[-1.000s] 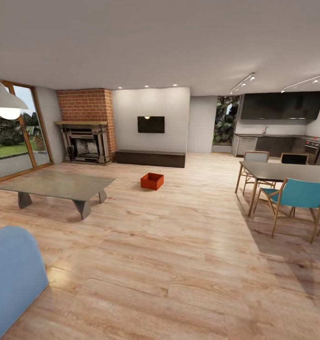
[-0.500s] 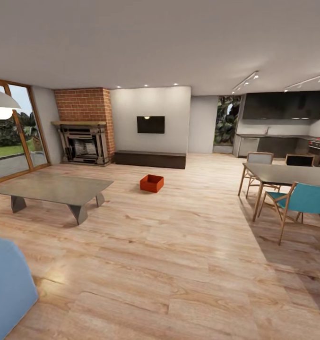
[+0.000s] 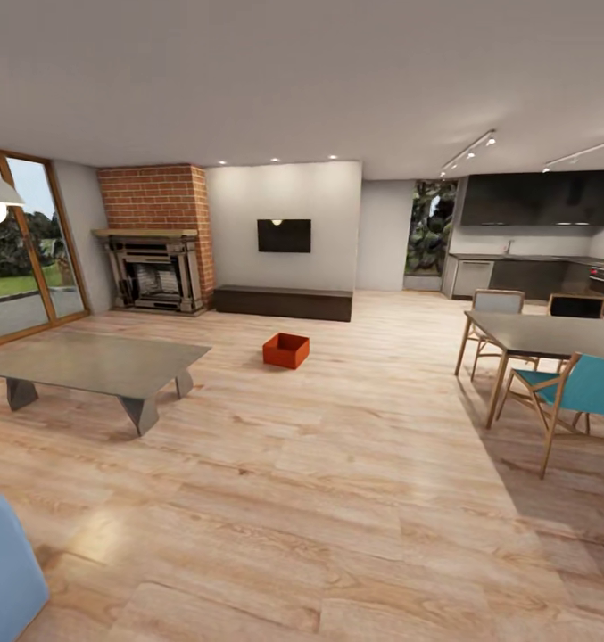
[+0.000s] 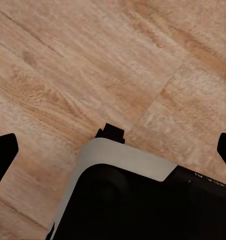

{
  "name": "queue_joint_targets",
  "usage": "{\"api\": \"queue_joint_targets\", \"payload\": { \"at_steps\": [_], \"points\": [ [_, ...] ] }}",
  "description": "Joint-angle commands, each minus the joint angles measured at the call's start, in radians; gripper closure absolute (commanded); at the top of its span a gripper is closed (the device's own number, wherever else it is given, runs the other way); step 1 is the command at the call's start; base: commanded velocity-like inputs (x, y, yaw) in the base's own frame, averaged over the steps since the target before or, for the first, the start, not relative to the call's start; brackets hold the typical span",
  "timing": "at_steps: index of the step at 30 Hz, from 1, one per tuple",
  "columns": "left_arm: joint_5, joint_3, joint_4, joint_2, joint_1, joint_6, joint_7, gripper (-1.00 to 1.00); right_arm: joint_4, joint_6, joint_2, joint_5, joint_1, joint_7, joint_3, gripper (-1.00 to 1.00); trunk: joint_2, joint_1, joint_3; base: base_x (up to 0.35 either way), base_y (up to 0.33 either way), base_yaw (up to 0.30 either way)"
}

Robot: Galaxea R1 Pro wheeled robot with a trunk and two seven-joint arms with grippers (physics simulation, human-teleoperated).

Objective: Move the two storage containers from the living room to the garage. In the garage, place one container on the floor and stack the other container on top of it (either order is fine).

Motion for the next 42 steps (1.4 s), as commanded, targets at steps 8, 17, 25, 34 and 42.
{"api": "queue_joint_targets", "payload": {
  "at_steps": [8,17,25,34,42],
  "points": [
    [0.005,-0.001,0.000,0.000,-0.001,-0.002,0.002,-1.00,0.003,-0.006,0.000,-0.005,-0.001,0.000,0.007,-1.00,-0.001,0.001,-0.001,0.322,0.000,0.000],
    [0.005,-0.001,0.000,0.001,-0.001,-0.002,0.001,-1.00,0.003,-0.010,0.000,-0.011,-0.001,0.000,0.002,-1.00,-0.001,0.001,-0.001,0.322,0.000,0.000],
    [0.005,-0.001,0.000,0.001,-0.001,-0.002,0.001,-1.00,0.003,-0.006,0.003,-0.015,-0.001,0.000,-0.001,-1.00,-0.001,0.001,-0.001,0.322,0.000,0.000],
    [0.005,-0.001,0.000,0.001,-0.001,-0.002,0.001,-1.00,0.003,-0.001,0.008,-0.015,-0.001,0.000,-0.002,-1.00,-0.001,0.001,-0.001,0.322,0.000,0.050],
    [0.006,-0.001,0.000,0.001,-0.001,-0.003,0.001,-1.00,0.003,-0.005,0.007,-0.014,-0.001,0.000,-0.001,-1.00,-0.001,0.001,-0.001,0.322,0.000,0.217]
  ]
}}
